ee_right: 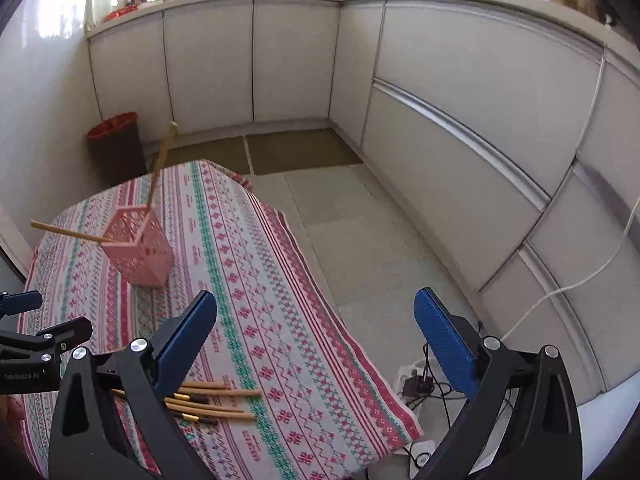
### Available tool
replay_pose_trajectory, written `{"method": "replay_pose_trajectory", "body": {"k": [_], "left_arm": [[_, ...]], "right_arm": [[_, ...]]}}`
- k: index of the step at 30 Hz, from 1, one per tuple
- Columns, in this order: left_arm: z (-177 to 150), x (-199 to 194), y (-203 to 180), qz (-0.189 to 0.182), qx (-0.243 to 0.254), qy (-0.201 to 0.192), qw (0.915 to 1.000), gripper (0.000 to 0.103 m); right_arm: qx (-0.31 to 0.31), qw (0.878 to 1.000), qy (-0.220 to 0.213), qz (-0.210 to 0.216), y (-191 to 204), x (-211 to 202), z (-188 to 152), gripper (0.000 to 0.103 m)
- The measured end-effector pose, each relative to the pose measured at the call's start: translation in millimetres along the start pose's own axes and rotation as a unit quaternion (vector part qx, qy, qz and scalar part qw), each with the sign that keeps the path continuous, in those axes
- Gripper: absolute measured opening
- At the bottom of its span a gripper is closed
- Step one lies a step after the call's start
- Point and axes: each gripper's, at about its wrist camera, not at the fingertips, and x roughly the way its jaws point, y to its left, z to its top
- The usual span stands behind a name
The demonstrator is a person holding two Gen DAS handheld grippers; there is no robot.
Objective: Organize utensils
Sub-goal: 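Lower the left tool back to the chopstick pile and grasp another chopstick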
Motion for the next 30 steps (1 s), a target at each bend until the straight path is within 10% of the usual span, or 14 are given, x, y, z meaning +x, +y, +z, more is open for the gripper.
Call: {"method": "replay_pose_trajectory", "body": {"k": [8, 19, 30], "left_arm": [[14.8, 71.0, -22.8, -0.023, 0.048, 0.101, 0.9935, 0.095], [23.8, 147.4, -63.0, 0.014, 0.153, 0.165, 0.9742, 0.049], [18.4, 138.7, -34.4, 0.000, 0.161, 0.121, 0.9796, 0.008]], "right_arm": [[0.057, 0.995, 0.086, 0.002, -40.6, 56.3, -37.8, 0.096], [0.112, 0.985, 0.127, 0.024, -64.6, 72.7, -48.6, 0.096], [0.166, 0.965, 0.188, 0.070, -53.3, 84.2, -55.1, 0.096]]}}
